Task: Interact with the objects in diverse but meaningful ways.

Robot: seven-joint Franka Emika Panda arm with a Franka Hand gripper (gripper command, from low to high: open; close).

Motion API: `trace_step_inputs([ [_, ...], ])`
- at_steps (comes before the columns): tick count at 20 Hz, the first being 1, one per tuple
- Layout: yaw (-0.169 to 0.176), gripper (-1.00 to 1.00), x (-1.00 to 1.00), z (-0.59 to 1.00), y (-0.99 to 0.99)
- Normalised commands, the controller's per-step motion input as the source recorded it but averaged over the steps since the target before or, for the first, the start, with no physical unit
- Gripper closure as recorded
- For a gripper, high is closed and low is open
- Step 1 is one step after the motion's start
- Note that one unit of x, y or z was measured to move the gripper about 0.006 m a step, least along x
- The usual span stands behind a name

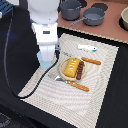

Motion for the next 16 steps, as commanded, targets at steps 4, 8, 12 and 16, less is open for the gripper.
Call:
trace_step_inputs([
  [4, 0.000, -1.00, -0.41, 0.00, -0.24],
  [8, 0.000, -1.00, -0.32, 0.00, -0.21],
  [12, 0.000, -1.00, -0.22, -0.06, -0.08],
  [16, 0.000, -1.00, -0.07, -0.07, 0.15],
])
